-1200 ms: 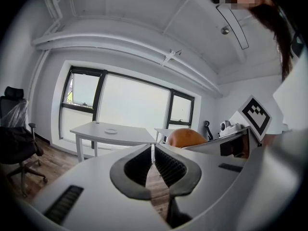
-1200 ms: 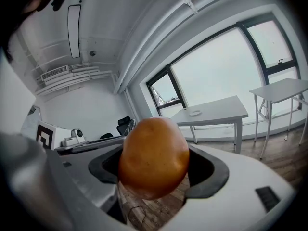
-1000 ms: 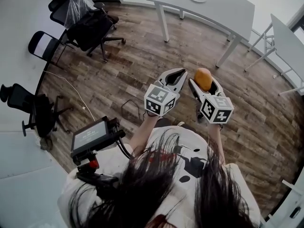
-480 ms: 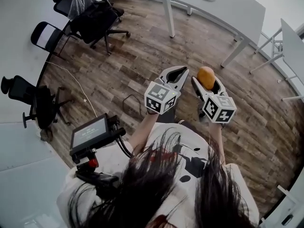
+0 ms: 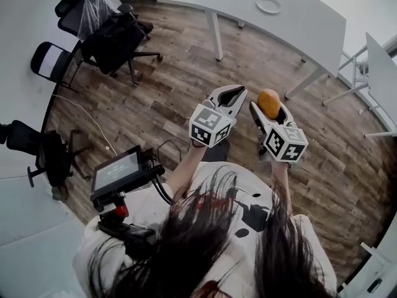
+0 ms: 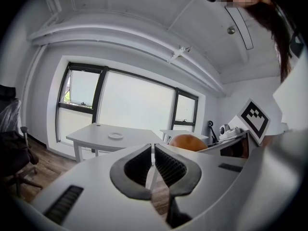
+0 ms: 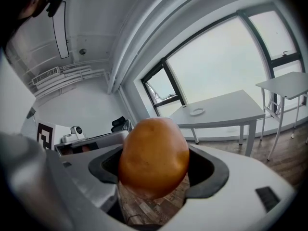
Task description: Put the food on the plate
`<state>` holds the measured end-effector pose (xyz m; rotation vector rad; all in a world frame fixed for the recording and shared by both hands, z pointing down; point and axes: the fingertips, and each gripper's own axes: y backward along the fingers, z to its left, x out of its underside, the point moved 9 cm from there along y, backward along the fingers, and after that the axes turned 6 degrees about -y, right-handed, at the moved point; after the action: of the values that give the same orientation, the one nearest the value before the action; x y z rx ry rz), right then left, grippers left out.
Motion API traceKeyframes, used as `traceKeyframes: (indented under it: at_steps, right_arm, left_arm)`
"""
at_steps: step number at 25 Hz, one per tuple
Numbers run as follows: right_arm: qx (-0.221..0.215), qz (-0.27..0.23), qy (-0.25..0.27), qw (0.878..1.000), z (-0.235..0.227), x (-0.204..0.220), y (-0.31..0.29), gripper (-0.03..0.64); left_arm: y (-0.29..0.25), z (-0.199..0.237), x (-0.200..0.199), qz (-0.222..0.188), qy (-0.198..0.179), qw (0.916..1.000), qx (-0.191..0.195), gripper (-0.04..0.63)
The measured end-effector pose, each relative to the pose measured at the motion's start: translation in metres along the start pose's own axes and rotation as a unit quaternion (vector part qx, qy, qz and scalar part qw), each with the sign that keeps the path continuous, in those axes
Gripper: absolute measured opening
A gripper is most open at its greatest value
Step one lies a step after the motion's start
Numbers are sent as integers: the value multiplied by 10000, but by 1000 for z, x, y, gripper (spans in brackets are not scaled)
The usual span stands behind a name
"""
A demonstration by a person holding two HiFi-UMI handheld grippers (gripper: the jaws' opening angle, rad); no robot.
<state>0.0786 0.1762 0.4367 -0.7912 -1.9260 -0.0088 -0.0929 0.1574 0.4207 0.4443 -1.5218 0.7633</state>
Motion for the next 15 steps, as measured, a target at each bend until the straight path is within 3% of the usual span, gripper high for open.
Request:
traceKeyframes:
  at_steps: [4, 15]
  right_arm:
    - [54, 28, -51, 10000, 0, -32, -64, 374]
    - [405, -108, -104, 9991, -4, -80, -162, 374]
  left_arm:
    - [-32, 64, -13, 24, 14, 9999, 104, 6]
    - [-87, 174, -32, -47, -11, 9993, 359, 6]
